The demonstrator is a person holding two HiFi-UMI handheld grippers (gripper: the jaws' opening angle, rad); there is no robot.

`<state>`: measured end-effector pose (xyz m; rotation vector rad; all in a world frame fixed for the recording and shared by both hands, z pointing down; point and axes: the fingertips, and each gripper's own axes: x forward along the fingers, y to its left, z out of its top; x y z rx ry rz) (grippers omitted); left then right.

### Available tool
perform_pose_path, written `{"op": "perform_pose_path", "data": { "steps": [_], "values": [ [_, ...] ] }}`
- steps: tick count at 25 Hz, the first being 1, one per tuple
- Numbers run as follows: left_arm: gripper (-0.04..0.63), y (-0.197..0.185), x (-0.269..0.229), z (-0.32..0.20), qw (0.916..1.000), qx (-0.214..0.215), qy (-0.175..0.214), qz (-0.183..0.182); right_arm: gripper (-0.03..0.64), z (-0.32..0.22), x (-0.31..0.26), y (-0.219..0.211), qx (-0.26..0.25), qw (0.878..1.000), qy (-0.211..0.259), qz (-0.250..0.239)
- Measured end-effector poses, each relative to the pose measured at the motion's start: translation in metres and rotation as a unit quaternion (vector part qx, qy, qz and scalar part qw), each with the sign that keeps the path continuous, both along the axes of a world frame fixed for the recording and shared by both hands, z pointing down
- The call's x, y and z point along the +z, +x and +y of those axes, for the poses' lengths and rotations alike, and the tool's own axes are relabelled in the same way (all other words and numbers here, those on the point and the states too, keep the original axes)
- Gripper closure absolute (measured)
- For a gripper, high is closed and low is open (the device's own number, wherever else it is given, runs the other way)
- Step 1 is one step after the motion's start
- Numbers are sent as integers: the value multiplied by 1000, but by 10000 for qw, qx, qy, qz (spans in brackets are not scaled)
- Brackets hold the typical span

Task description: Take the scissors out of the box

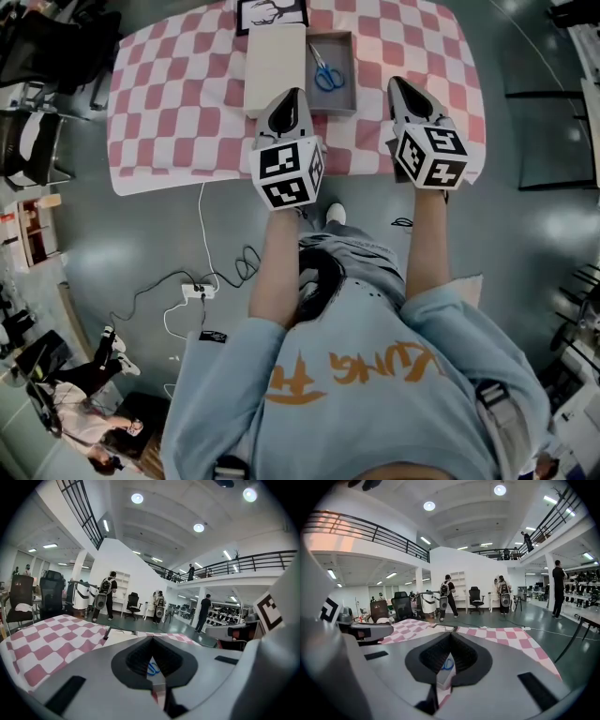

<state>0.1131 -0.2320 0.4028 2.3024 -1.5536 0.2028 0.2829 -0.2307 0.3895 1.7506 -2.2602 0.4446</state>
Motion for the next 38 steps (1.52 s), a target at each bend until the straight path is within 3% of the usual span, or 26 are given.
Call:
{"op": "perform_pose_path", "data": {
  "steps": [13,22,31,38],
  "values": [
    [578,-21,27,-50,9990,182,-346,205,620,-50,45,-50,-294,9967,-751,-50],
    [578,-39,37,-83,9982,215,-419,360,620,-77,70,-62,-168,9932,-1143,146],
    [578,-47,60,-119,9944,224,-667,793,620,-97,117,-80,-476,9780,-1955,546],
    [578,-46,65,-145,9929,294,-694,922,618,-110,144,-86,-621,9643,-2427,861]
  ]
}}
